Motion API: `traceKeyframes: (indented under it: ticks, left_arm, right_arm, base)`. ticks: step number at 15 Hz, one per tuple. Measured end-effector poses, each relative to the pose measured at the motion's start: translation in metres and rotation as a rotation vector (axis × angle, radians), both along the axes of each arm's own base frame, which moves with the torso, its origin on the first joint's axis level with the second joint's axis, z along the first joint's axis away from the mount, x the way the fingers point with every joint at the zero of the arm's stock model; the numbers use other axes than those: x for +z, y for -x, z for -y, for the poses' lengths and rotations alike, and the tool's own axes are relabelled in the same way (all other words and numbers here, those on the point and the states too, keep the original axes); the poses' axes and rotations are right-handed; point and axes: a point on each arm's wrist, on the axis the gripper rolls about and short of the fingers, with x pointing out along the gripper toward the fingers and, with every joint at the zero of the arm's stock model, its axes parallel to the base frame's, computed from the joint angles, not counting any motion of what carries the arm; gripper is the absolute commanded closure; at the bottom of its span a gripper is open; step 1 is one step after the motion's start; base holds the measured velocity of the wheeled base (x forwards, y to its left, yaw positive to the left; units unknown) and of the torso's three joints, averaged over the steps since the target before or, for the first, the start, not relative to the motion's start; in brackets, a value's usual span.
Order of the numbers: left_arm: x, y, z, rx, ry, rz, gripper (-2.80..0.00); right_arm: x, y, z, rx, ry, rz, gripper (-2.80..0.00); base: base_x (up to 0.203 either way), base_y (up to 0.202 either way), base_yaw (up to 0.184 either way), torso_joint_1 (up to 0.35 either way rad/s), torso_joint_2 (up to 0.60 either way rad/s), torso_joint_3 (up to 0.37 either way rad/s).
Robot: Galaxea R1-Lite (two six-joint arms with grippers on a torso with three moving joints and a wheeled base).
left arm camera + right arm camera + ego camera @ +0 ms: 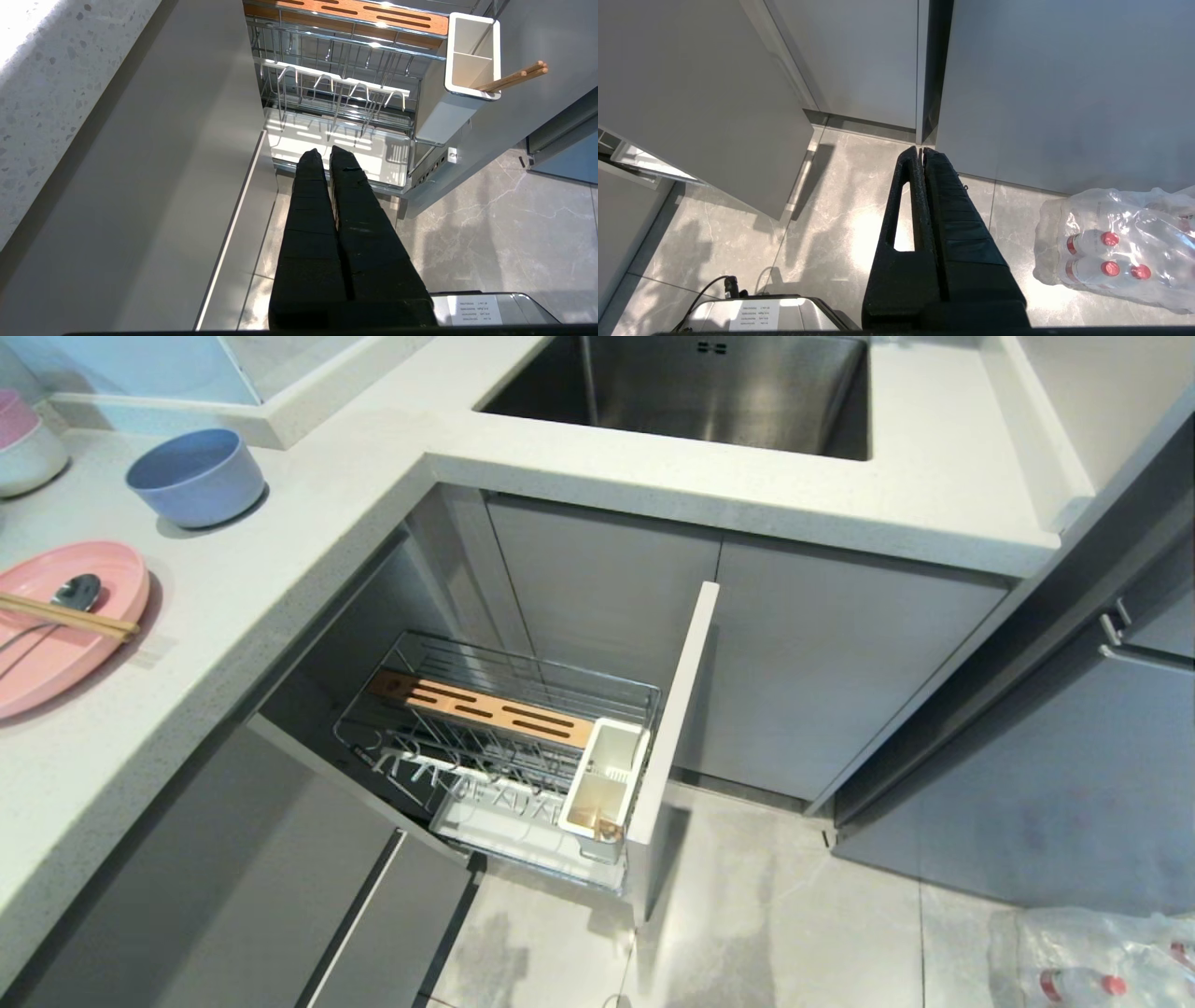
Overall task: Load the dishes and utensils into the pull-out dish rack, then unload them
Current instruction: Pick up the bowl and place it in the cupboard
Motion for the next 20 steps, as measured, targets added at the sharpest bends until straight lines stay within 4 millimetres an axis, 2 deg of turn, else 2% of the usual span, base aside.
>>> traceKeyframes:
  ticks: [2, 5, 8, 10, 12, 14, 15, 18, 20]
  left_arm:
    - [0.010, 0.002, 0.000, -0.004, -0.005, 0.052, 0.00]
    - [0.055, 0.021, 0.000, -0.021, -0.010, 0.214, 0.00]
    - [0.116, 0.059, 0.001, -0.063, -0.025, 0.366, 0.00]
    - [0.168, 0.083, 0.002, -0.082, -0.041, 0.459, 0.00]
    - [0.222, 0.093, 0.002, -0.079, -0.071, 0.523, 0.00]
    - [0.275, 0.082, 0.001, -0.050, -0.107, 0.548, 0.00]
    - [0.299, 0.069, 0.001, -0.029, -0.118, 0.544, 0.00]
    - [0.349, 0.010, 0.000, 0.042, -0.113, 0.480, 0.00]
    - [0.367, -0.037, -0.001, 0.096, -0.090, 0.421, 0.00]
  right_arm:
    - [0.000, 0.000, 0.000, 0.000, 0.000, 0.000, 0.00]
    - [0.000, 0.000, 0.000, 0.000, 0.000, 0.000, 0.00]
    - [0.000, 0.000, 0.000, 0.000, 0.000, 0.000, 0.00]
    - [0.000, 0.000, 0.000, 0.000, 0.000, 0.000, 0.00]
    - [0.000, 0.000, 0.000, 0.000, 0.000, 0.000, 0.00]
    - [0.000, 0.000, 0.000, 0.000, 0.000, 0.000, 0.00]
    - [0.000, 0.000, 0.000, 0.000, 0.000, 0.000, 0.00]
    - [0.000, 0.000, 0.000, 0.000, 0.000, 0.000, 0.00]
    - [0.000, 0.000, 0.000, 0.000, 0.000, 0.000, 0.00]
  base:
    - [0.000, 0.000, 0.000, 0.000, 0.00, 0.000]
    - [0.000, 0.000, 0.000, 0.000, 0.00, 0.000]
    - [0.000, 0.000, 0.000, 0.000, 0.00, 0.000]
    - [0.000, 0.000, 0.000, 0.000, 0.00, 0.000]
    - [0.000, 0.000, 0.000, 0.000, 0.00, 0.000]
    - [0.000, 0.000, 0.000, 0.000, 0.00, 0.000]
    - [0.000, 0.000, 0.000, 0.000, 0.00, 0.000]
    - [0.000, 0.000, 0.000, 0.000, 0.00, 0.000]
    - [0.000, 0.000, 0.000, 0.000, 0.00, 0.000]
